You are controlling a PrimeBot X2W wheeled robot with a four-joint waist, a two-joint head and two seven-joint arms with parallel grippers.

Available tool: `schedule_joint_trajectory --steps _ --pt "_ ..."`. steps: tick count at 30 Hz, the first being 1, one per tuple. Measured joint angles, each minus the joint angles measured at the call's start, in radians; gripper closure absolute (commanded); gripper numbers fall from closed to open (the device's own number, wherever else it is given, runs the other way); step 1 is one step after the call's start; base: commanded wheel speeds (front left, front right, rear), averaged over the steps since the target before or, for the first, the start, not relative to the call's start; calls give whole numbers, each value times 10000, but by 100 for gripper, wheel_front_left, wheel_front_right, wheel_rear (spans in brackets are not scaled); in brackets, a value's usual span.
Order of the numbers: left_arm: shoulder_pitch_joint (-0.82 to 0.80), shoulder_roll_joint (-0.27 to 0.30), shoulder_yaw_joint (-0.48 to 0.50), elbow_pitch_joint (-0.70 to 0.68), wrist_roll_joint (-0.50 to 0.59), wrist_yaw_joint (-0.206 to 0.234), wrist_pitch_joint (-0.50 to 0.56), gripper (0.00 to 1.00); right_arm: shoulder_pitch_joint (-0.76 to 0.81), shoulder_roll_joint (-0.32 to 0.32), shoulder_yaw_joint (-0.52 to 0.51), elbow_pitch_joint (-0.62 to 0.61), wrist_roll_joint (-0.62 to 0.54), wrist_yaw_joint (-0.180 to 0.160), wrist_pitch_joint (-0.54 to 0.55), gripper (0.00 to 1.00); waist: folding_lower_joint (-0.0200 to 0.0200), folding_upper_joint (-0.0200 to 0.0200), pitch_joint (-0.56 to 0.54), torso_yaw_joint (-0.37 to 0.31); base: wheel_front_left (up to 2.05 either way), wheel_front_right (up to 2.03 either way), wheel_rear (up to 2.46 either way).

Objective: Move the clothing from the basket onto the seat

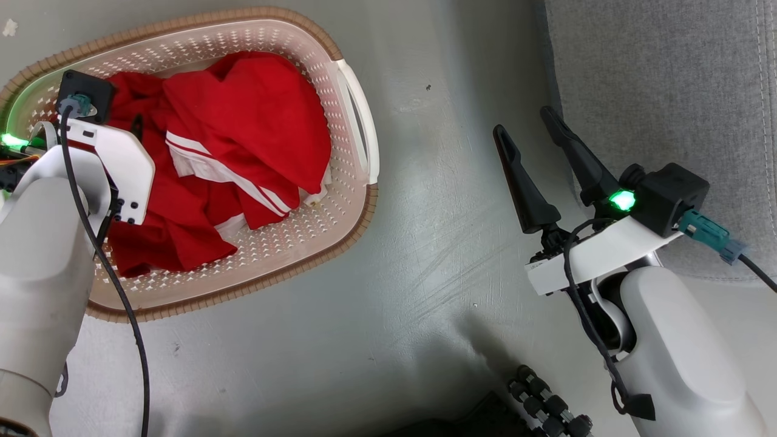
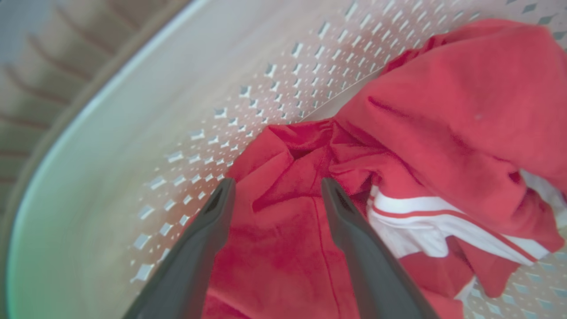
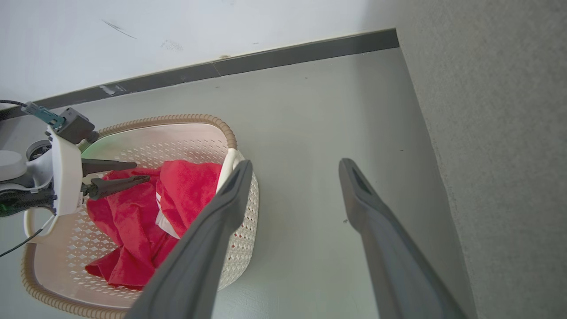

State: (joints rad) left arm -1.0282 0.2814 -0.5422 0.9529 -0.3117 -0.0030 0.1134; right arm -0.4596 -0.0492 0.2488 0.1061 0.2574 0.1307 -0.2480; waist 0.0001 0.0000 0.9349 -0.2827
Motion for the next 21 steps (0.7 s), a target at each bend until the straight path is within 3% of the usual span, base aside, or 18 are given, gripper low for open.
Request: schedule_joint_trajectory --steps 15,17,18,19,21 --pt "-93 127 -449 387 499 -69 311 0 -1 2 10 -12 420 0 0 0 0 0 -28 -186 0 0 0" --pt "-111 163 -483 395 508 -69 311 15 -1 2 17 -15 424 0 0 0 0 0 -25 -228 0 0 0" --pt "-121 176 -510 395 527 -69 311 27 -1 2 19 -15 466 0 0 0 0 0 -25 -248 0 0 0" --pt "-129 188 -529 395 579 -69 309 50 0 4 25 -17 548 0 0 0 0 0 -27 -269 0 0 0" --pt "-155 205 -556 399 602 -69 305 76 0 4 36 -17 612 0 0 0 -1 1 -35 -308 0 0 0"
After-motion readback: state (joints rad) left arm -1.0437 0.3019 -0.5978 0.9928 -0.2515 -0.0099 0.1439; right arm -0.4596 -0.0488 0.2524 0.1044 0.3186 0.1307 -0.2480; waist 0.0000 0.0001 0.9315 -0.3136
